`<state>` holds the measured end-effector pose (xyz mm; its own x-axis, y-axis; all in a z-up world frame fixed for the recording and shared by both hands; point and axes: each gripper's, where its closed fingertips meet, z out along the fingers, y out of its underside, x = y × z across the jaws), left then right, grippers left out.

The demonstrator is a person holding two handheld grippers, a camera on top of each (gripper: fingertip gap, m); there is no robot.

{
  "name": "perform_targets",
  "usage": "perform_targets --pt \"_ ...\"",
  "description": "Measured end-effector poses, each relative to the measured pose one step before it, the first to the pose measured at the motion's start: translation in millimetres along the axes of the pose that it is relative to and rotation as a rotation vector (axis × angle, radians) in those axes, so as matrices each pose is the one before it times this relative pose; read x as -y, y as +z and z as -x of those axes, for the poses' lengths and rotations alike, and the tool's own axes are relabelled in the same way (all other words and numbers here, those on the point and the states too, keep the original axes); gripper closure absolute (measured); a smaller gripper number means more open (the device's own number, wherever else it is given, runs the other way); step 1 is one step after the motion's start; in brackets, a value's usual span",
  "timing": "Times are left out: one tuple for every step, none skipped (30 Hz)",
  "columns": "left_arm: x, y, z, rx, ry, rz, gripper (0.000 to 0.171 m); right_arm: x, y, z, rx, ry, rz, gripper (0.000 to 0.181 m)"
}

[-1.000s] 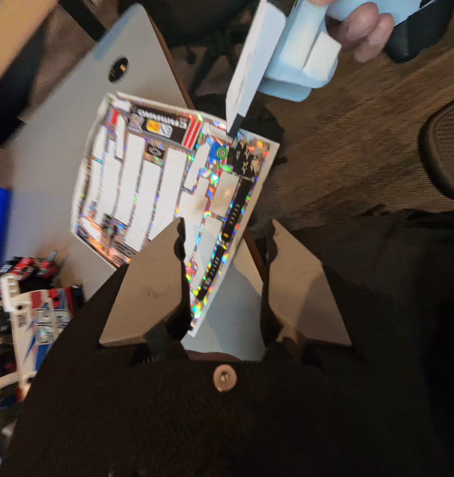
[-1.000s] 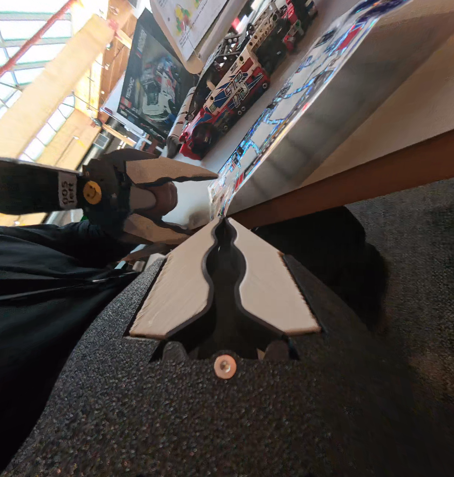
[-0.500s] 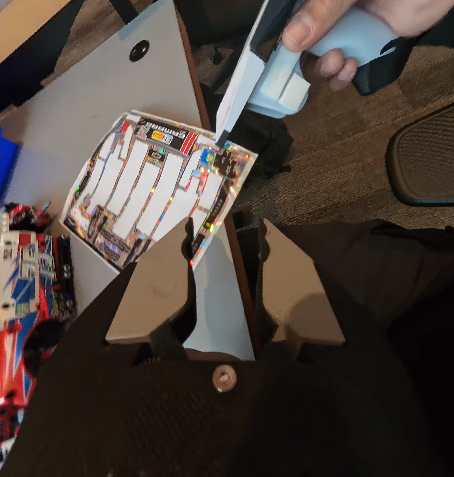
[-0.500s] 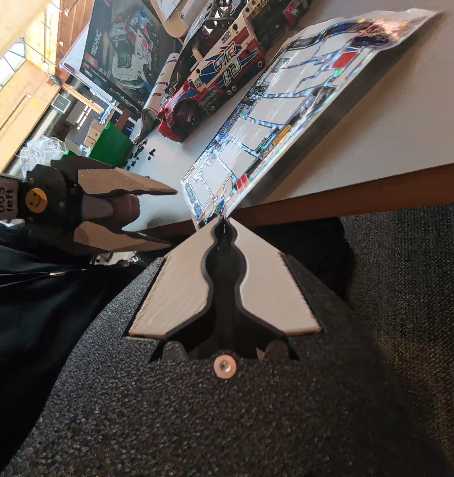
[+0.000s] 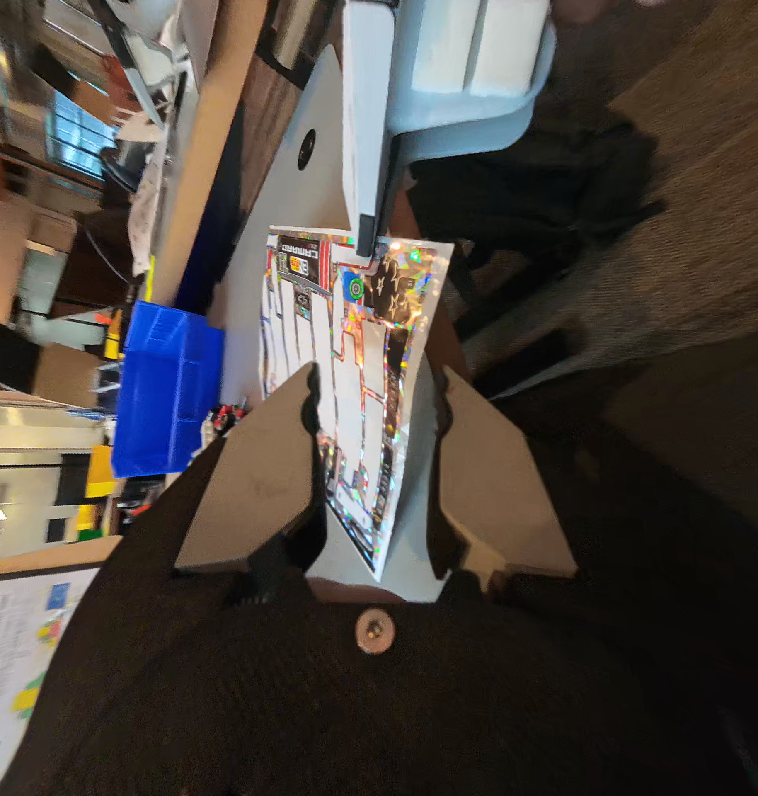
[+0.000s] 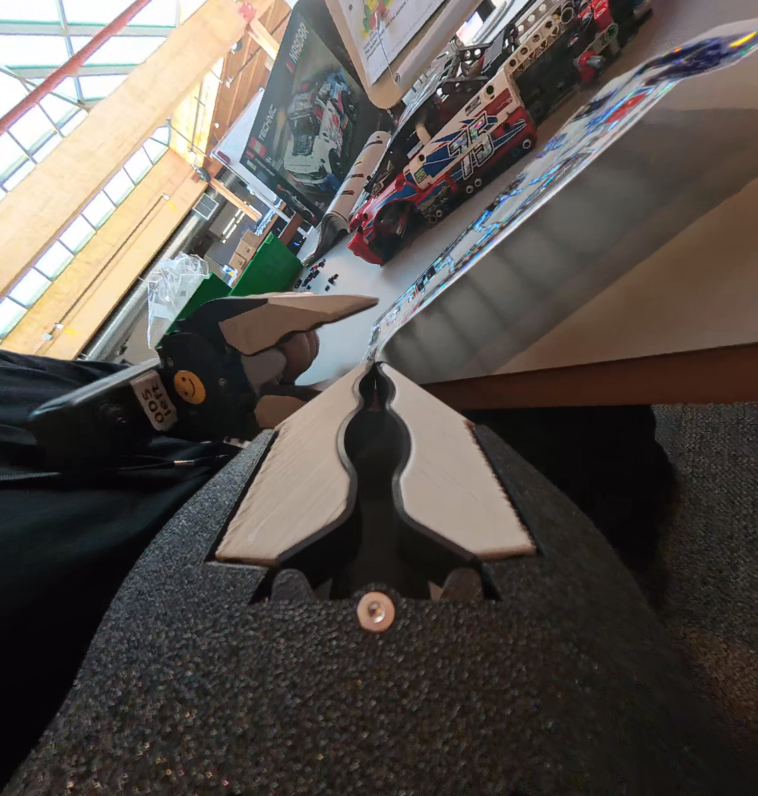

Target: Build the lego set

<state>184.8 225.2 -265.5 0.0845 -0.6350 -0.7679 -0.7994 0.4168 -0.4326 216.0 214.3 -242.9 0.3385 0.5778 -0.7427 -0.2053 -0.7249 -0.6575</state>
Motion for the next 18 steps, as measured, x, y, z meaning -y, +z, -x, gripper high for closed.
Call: perform_targets --pt "-0.41 1.86 1.48 0.0169 0.0142 0.00108 0.135 -0.13 -0.57 1.33 0.0114 0.0089 -0.0063 0.181" --pt "0.61 0.5 3.06 0.0214 0.0016 -0.00982 0.147 -0.37 -0.4 0.68 0.009 0.0081 -0.0042 0.181" --pt "1.32 -0.63 2.74 0.0172 -0.0029 -0.01854 0.159 -0.49 -0.48 -0.23 0.0044 0.0057 -0.0022 0.181" --pt "0.41 -1.07 3.64 0.0221 -0.0044 -0.01181 0.171 -0.95 -0.32 -0.86 0.0029 0.0072 0.0039 0.18" --pt "-0.09 -1.1 2.74 0.0155 0.0028 -0.00538 0.171 -0.83 -0.13 -1.97 -0.0042 0.011 0.0057 0.178" --pt "-0.44 -1.24 1.65 0.0112 0.0033 -0.00142 0.171 0.65 -0.06 -3.71 -0.0143 0.0119 -0.0007 0.174" --pt "-0.31 -1.09 -0.05 0.0018 0.001 -0.00155 0.171 2.24 -0.22 -4.36 -0.0167 0.0135 -0.0078 0.168" --pt "0.1 -1.36 -0.41 0.0013 0.0032 -0.00228 0.171 3.3 -0.07 -3.57 -0.0112 0.0187 -0.0121 0.16" --pt "0.88 -1.83 0.6 0.0112 0.0137 -0.00726 0.171 3.99 -0.27 -1.12 0.0037 0.0201 -0.016 0.153" --pt "1.7 -2.36 1.91 0.0229 0.0224 -0.01253 0.171 4.14 -0.17 0.83 0.0142 0.0205 -0.0166 0.149" --pt "2.27 -2.7 1.93 0.0232 0.0161 -0.01486 0.171 3.47 0.03 0.83 0.0136 0.0198 -0.0128 0.147" --pt "2.38 -2.58 0.24 0.0099 0.004 -0.01419 0.171 2.55 0.9 0.39 0.0093 0.0155 -0.0079 0.146" --pt "3.14 -2.4 -0.67 0.0042 0.0034 -0.01791 0.171 1.43 1.91 0.28 0.0056 0.0092 -0.0025 0.148" --pt "2.83 -1.86 -1.88 0.001 0.0127 -0.0143 0.171 0.51 2.52 0.5 0.0028 0.0027 0.0007 0.155" --pt "1.47 -0.84 -3.21 -0.0052 0.0146 -0.0043 0.171 -0.32 2.6 0.76 0.0012 -0.0072 0.0026 0.165" --pt "0.29 -0.14 -3.98 -0.013 0.0001 0.00153 0.171 -0.66 2.29 1.61 0.0007 -0.0228 0.0038 0.176" --pt "-0.36 -0.22 -5.33 -0.0334 -0.0259 0.0008 0.168 -0.33 1.43 2.48 0.0009 -0.0335 0.005 0.181" --pt "-1.04 -1.21 -5.18 -0.0505 -0.059 0.00351 0.157 0.14 0.57 2.97 -0.001 -0.0376 0.0078 0.181"
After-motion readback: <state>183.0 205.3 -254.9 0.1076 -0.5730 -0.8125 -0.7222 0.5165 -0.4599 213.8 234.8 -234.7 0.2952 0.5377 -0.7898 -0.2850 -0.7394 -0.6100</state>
